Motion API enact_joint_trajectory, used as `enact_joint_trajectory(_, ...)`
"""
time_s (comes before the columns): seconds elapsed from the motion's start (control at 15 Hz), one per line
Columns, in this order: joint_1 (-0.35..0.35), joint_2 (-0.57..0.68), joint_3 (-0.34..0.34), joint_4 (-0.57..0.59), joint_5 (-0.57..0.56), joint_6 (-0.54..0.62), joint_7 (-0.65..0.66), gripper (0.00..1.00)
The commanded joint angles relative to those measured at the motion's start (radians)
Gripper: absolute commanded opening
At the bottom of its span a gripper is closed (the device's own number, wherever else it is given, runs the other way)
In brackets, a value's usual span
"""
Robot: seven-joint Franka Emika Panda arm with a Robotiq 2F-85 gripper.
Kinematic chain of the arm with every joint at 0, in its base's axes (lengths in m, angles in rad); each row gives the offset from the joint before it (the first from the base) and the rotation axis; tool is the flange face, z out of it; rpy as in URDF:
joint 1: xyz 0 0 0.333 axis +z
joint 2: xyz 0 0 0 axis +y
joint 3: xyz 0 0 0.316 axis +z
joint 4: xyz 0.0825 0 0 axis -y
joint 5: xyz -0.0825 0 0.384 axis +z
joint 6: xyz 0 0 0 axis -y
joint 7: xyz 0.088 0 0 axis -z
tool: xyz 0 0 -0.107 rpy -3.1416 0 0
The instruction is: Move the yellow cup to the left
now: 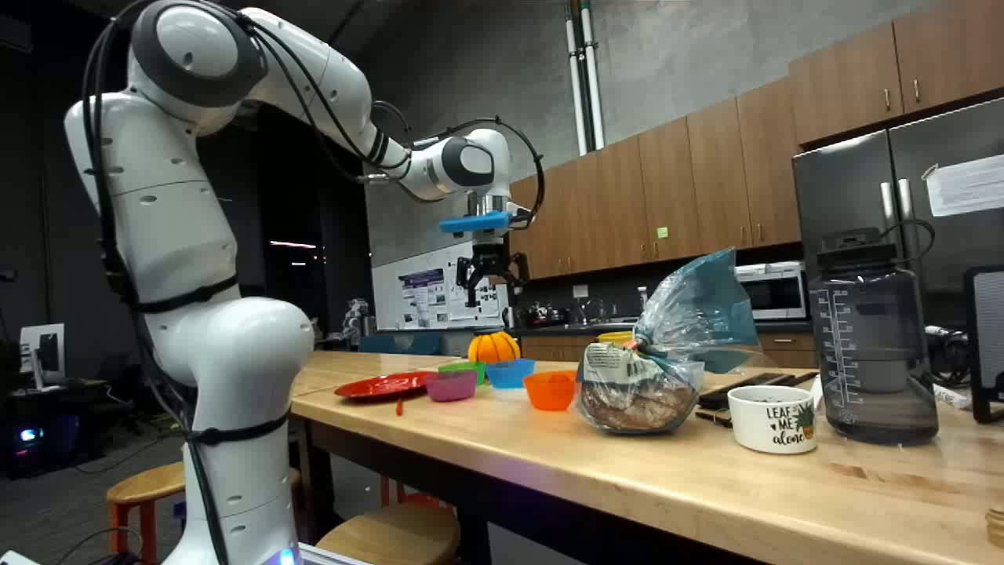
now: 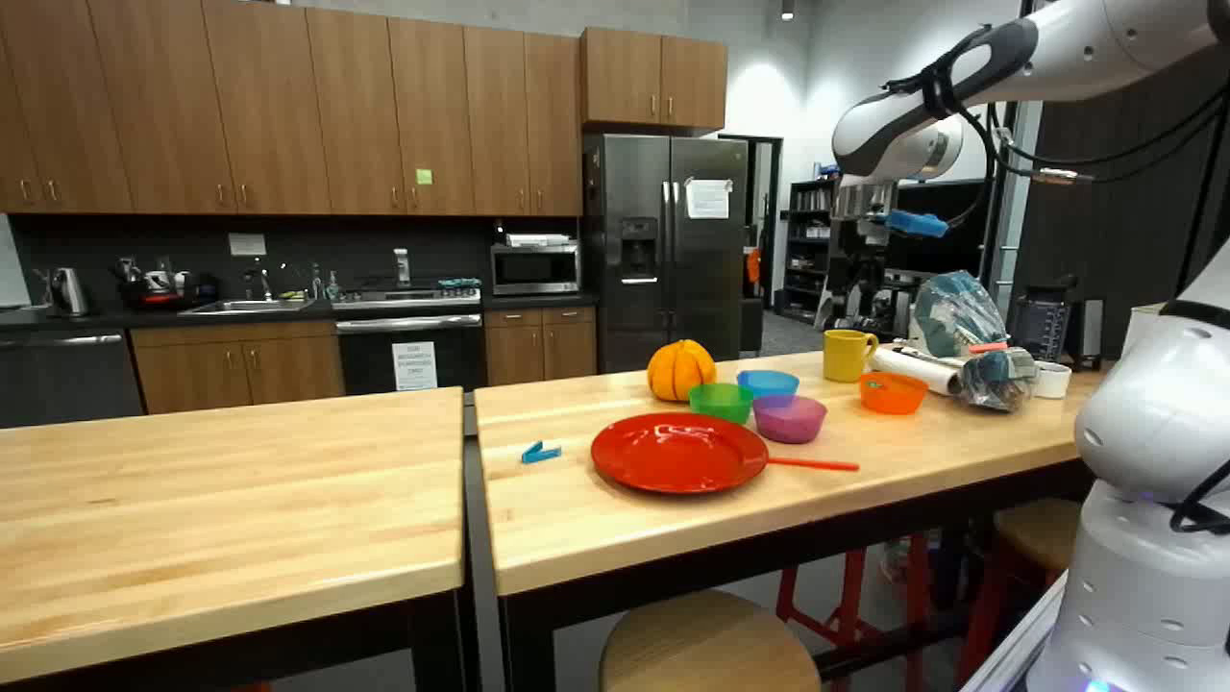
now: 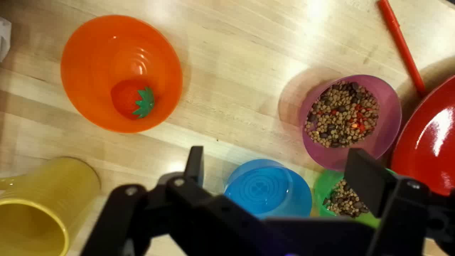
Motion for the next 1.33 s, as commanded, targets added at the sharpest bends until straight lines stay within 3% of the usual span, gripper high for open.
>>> enact_joint_trajectory(0.0, -0.018, 0.002, 0.016, 0.002, 0.006, -0.002, -0.005, 1.0)
enact_joint_trajectory(0.67, -0.018, 0.017, 0.018, -0.003, 0.011, 0.044, 0.003, 1.0)
enact_joint_trajectory(1.27, -0.074, 0.176, 0.01, 0.077, -0.006, 0.162, 0.108, 1.0)
